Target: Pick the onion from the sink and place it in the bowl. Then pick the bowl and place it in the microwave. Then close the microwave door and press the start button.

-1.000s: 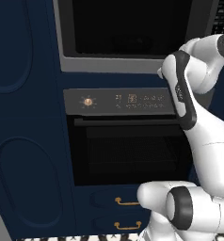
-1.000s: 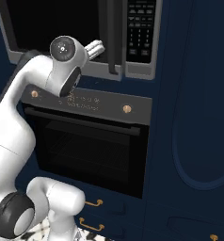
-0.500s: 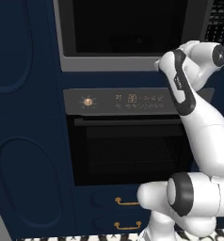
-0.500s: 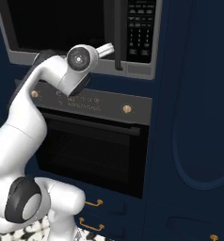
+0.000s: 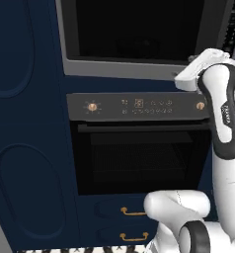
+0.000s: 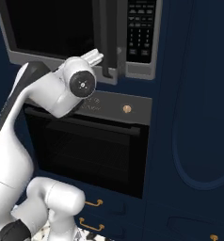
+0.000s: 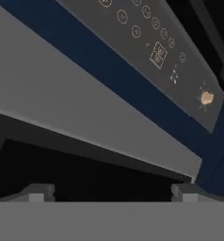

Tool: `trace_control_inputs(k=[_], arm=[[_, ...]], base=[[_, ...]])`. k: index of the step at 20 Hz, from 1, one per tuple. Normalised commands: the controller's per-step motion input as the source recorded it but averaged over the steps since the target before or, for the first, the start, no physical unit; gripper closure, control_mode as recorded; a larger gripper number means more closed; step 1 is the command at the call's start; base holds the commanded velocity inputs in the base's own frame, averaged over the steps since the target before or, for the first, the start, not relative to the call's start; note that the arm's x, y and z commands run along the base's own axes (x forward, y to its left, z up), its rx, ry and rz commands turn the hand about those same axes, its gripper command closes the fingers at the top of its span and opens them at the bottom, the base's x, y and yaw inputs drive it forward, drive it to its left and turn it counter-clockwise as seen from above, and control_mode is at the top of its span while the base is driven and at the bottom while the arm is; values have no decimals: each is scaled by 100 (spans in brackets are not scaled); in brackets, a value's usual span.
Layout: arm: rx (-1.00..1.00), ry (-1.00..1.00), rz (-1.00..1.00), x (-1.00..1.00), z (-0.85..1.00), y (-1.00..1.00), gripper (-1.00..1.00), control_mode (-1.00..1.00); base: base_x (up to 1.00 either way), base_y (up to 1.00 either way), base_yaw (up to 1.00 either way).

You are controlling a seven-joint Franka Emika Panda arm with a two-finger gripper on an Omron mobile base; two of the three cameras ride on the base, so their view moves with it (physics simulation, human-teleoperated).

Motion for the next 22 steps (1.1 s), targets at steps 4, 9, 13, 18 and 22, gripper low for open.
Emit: trace_control_inputs(k=[4, 9, 13, 18, 22], arm=[[9, -15, 3, -2, -9, -83, -100, -100], [3, -19, 0, 55, -49, -37, -100, -100], [3, -21, 0, 87, -61, 0, -100, -100], [6, -16, 0, 18, -2, 0, -100, -100], [13, -3, 0, 38, -13, 7, -100, -100]], base=[[0, 0, 0], [0, 0, 0], [0, 0, 0], [0, 0, 0], [0, 0, 0]])
